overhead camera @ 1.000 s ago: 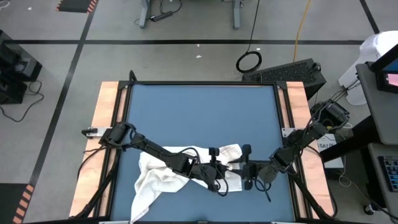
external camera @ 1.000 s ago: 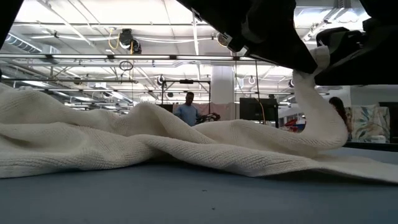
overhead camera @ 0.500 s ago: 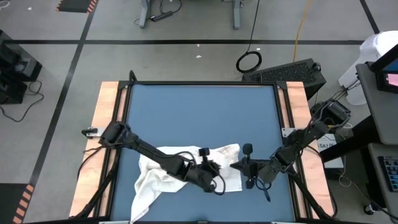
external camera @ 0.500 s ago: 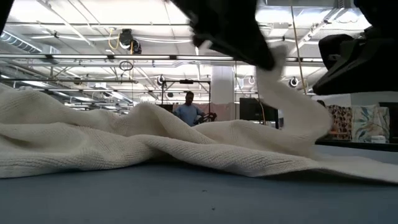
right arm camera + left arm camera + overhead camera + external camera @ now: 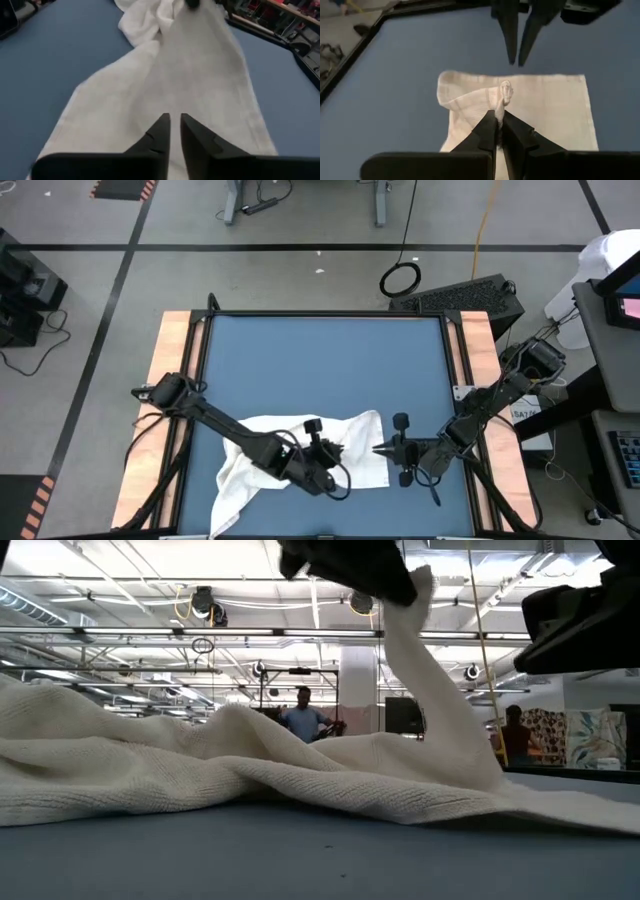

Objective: Roll towel into tight, uniform cylinder
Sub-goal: Roll the white towel

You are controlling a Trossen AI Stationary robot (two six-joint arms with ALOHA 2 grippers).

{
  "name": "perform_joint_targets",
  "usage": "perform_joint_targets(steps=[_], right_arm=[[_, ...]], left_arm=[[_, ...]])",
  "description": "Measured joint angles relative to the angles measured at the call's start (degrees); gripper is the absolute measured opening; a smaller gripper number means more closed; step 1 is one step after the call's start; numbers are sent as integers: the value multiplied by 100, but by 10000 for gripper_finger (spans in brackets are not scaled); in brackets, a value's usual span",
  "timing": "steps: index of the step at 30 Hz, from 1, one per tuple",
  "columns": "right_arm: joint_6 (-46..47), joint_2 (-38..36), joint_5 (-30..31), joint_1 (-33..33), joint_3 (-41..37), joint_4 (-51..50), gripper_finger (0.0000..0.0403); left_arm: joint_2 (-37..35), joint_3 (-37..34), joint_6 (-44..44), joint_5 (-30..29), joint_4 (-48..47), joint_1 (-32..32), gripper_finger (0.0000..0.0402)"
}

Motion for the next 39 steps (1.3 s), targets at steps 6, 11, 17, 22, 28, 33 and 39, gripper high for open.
perform_joint_targets(steps=[6,11,17,22,28,33,39], right_arm=[[-353,24,-20,-173,0,396,121],[-546,26,-131,-332,2,546,183],[-979,26,-290,-490,2,643,207],[-1095,26,-472,-611,0,730,180],[-1330,26,-836,-616,2,983,168],[-1342,26,-1080,-647,2,1093,107],[-1260,26,-1084,-612,2,757,12]], left_arm=[[147,0,608,567,617,173,22],[365,-7,1290,730,1293,224,22],[471,0,1380,767,1482,282,22],[502,-2,1393,793,1615,282,22],[498,-2,1388,813,1673,290,45],[498,-2,1391,802,1880,306,93],[496,-2,1396,492,1735,246,123]])
